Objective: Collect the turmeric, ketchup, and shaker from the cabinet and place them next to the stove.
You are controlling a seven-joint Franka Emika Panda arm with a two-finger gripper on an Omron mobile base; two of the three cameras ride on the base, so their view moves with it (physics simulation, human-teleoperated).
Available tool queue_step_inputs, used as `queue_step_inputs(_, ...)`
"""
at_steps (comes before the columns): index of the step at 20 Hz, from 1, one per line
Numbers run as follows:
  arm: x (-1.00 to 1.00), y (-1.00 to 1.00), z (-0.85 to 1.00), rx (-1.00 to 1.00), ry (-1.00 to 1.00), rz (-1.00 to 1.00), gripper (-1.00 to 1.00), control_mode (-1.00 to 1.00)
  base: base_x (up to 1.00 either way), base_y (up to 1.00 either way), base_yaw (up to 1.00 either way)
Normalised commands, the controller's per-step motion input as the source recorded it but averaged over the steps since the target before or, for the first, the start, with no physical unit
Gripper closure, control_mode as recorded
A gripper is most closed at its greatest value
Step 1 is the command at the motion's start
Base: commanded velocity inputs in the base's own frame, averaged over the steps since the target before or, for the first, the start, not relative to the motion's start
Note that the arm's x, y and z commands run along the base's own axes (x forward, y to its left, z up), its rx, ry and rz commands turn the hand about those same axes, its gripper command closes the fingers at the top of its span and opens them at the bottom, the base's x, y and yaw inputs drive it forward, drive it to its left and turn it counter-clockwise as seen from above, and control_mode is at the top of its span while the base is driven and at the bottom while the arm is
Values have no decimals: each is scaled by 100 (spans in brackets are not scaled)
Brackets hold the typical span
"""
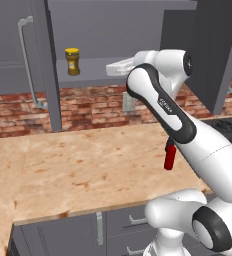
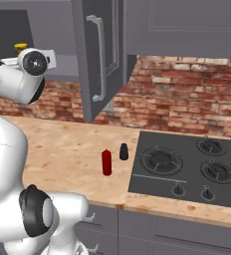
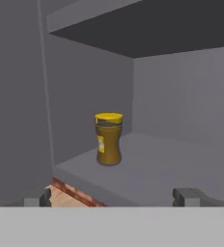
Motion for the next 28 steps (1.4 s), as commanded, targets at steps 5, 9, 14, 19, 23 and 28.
queue_step_inputs(5, 7, 0, 0, 0, 0, 0, -100, -100, 0, 0, 0)
queue_step_inputs(9, 29, 1, 0, 0, 1, 0, -100, -100, 0, 0, 0)
queue_step_inputs(14, 47, 14, 0, 0, 3, 0, -100, -100, 0, 0, 0)
queue_step_inputs(19, 42, 29, 0, 0, 5, 0, -100, -100, 0, 0, 0)
queue_step_inputs(23, 30, 23, 0, 0, 4, 0, -100, -100, 0, 0, 0)
queue_step_inputs(28, 25, 30, 0, 0, 5, 0, -100, -100, 0, 0, 0)
